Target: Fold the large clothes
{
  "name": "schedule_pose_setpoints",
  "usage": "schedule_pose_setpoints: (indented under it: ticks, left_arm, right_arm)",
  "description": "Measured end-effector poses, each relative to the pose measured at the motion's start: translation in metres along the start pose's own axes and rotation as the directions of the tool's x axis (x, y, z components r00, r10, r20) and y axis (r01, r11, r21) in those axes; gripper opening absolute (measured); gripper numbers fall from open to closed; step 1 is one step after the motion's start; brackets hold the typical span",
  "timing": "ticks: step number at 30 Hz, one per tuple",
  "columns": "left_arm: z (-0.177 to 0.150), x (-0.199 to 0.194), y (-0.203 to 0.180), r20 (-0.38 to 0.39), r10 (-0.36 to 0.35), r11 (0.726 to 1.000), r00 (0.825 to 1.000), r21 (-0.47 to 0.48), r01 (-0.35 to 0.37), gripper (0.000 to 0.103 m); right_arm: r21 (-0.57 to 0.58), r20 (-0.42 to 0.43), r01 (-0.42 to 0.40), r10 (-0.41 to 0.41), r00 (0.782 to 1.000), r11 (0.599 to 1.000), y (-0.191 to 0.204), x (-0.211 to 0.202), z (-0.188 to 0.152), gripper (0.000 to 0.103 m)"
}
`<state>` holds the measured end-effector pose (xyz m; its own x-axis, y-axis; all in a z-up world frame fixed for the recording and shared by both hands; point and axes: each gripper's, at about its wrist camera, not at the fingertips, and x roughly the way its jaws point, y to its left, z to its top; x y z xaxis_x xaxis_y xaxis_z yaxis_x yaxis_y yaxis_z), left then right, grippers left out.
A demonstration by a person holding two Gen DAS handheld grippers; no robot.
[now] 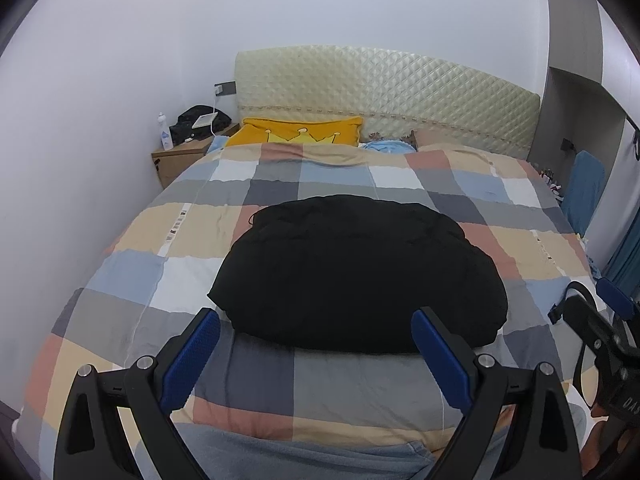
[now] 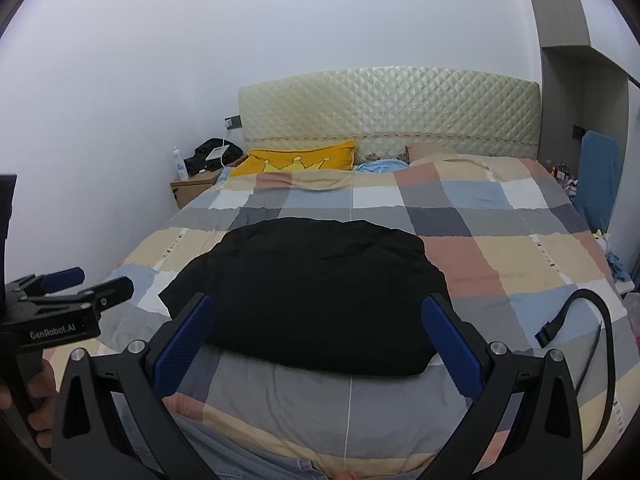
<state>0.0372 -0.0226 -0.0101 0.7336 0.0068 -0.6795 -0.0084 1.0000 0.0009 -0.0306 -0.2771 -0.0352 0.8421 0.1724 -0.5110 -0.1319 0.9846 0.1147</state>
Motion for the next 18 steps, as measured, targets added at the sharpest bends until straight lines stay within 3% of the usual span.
schedule_pose_setpoints:
  ticks: [18]
  left_arm:
    - [0.0021, 0.0043, -0.0046, -0.008, 0.007, 1.0, 1.0, 0.002, -0.007, 0.097]
  right_arm:
    - [0.029, -0.005, 0.029, -0.029, 1.0, 0.999, -0.0039, 0.0038, -0.0012, 0.103]
